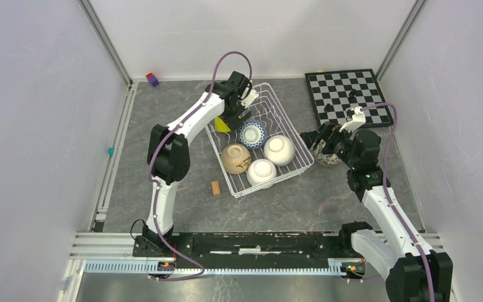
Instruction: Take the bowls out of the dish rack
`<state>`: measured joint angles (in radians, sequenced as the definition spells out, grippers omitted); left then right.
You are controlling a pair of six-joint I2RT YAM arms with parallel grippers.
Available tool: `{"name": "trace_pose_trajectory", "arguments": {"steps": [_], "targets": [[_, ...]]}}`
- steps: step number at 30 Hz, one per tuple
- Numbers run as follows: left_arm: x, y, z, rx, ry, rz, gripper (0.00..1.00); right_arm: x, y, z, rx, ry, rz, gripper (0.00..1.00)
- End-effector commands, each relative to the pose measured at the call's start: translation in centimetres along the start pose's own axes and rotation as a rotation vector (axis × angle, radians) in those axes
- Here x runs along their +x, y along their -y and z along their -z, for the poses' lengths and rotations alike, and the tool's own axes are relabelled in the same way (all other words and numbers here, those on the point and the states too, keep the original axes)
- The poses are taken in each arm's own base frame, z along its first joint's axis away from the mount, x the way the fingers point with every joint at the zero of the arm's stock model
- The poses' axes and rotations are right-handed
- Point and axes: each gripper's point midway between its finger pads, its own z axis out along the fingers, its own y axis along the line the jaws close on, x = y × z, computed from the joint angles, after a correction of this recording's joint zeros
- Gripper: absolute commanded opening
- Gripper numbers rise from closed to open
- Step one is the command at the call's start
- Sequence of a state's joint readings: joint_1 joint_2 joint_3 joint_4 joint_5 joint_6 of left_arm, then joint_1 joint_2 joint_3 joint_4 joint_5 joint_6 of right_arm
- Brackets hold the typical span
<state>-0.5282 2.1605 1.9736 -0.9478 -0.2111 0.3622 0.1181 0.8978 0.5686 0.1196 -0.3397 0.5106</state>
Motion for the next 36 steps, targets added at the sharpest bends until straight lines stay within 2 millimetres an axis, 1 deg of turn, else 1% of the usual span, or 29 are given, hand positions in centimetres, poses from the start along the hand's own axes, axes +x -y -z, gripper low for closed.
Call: {"name": "trace_pose_trajectory", "arguments": {"steps": [1,7,10,13,20,24,26,29,33,36], "targets": [[-1.9,0.4,-1.0,0.011,0.046,0.004,0.96,-0.8,-0.6,-0.1,-0.021,0.038,0.007,0.98],[-3.1,0.5,0.0,0.03,0.112,0.044,0.96,-0.8,-0.5,-0.1,-0.017,0.039,0.004,0.98],[-3.2,0.8,0.1,0.047,0.117,0.042,0.96,-0.7,-0.4,-0.1,-0.015,0.039,0.005,0.98],[-2.7,0.9,-0.4,0.041,0.099,0.038,0.97,-0.6,-0.3,-0.2,-0.014,0.038,0.004,0.98],[-1.2,1.1,-2.4,0.023,0.024,0.025,0.97,-0.5,-0.3,-0.2,-0.014,0.033,0.005,0.98],[-0.6,0.5,-2.9,-0.025,-0.007,0.027,0.95,-0.4,-0.2,-0.2,-0.014,0.033,0.004,0.98],[-0.7,0.0,-2.8,-0.051,-0.01,0.031,0.89,-0.4,-0.2,-0.3,-0.013,0.033,0.004,0.98],[-1.2,-0.7,-1.9,-0.073,0.011,0.051,0.83,-0.5,-0.3,-0.3,-0.015,0.034,0.002,0.98],[-2.7,-1.4,0.3,-0.081,0.077,0.096,0.74,-0.5,-0.3,-0.3,-0.014,0.035,0.001,0.98],[-3.6,-2.0,1.7,-0.104,0.132,0.148,0.57,-0.5,-0.3,-0.3,-0.014,0.035,-0.002,0.98]]}}
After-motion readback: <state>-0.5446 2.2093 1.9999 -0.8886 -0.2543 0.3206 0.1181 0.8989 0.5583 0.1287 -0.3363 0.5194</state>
